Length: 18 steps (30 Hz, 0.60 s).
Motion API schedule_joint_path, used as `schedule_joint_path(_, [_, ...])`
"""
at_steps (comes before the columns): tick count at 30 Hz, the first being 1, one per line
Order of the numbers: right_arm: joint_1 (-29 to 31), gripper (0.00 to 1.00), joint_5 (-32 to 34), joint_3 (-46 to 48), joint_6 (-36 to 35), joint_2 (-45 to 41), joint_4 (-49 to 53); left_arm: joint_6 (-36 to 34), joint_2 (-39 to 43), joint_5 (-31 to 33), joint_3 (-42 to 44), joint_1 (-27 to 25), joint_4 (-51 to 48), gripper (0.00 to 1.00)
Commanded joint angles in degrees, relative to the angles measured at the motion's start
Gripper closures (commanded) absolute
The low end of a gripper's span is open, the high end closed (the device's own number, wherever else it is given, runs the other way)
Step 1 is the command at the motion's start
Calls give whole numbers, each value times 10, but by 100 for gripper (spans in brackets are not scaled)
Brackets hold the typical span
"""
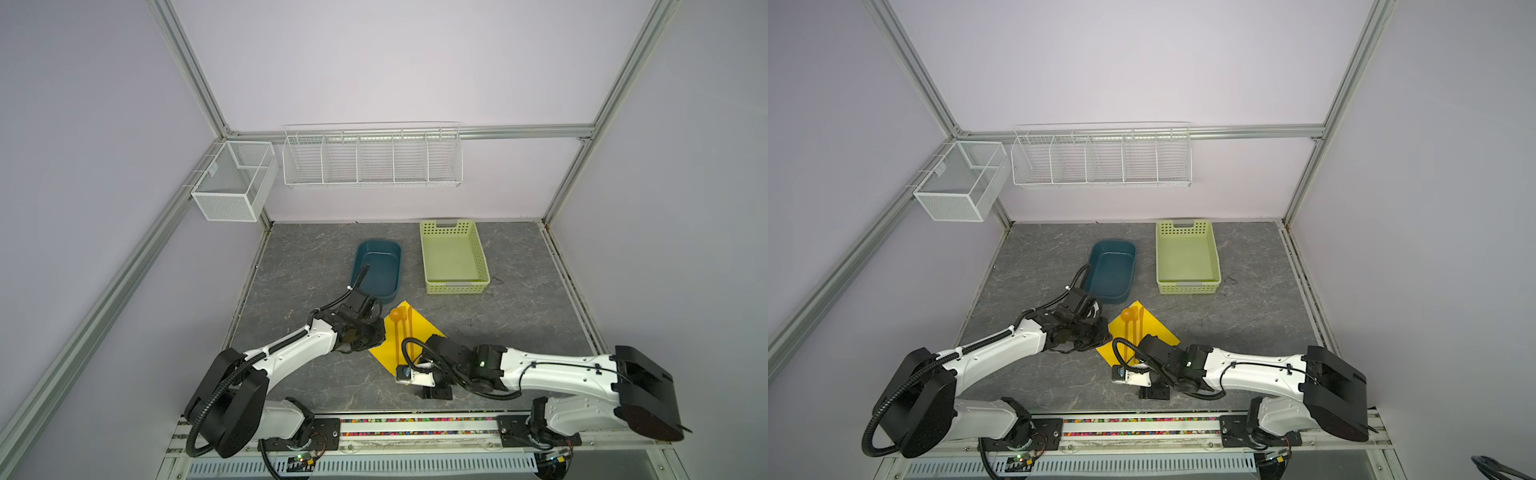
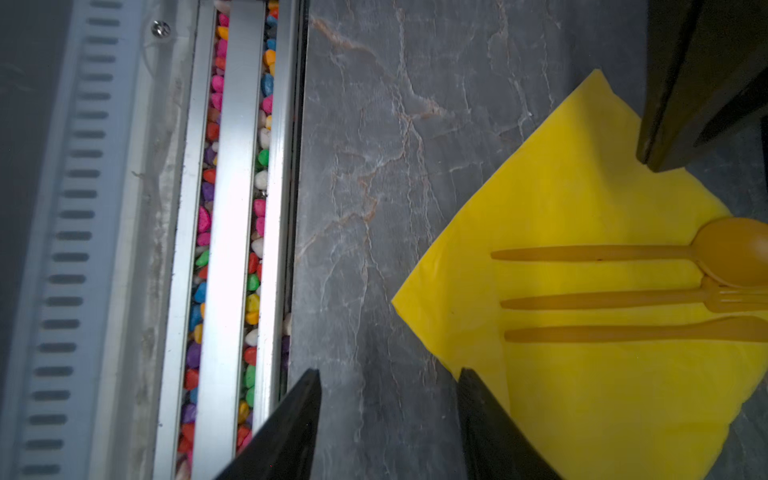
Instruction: Place the utensils on the paper napkin and roll it up
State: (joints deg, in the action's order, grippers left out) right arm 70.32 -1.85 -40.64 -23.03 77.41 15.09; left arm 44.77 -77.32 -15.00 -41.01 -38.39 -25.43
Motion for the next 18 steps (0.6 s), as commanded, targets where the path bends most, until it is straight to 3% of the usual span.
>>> schedule_joint_path(1, [12, 43, 55, 8, -51, 30, -51, 2, -12, 6, 6, -7, 2, 99])
schedule_joint_path(11, [23, 42, 77, 18, -87, 84, -122, 9, -46, 2, 13, -11, 22, 99])
schedule_joint_path(18, [24, 58, 75, 13, -94, 104, -132, 8, -54, 1, 17, -12, 27, 99])
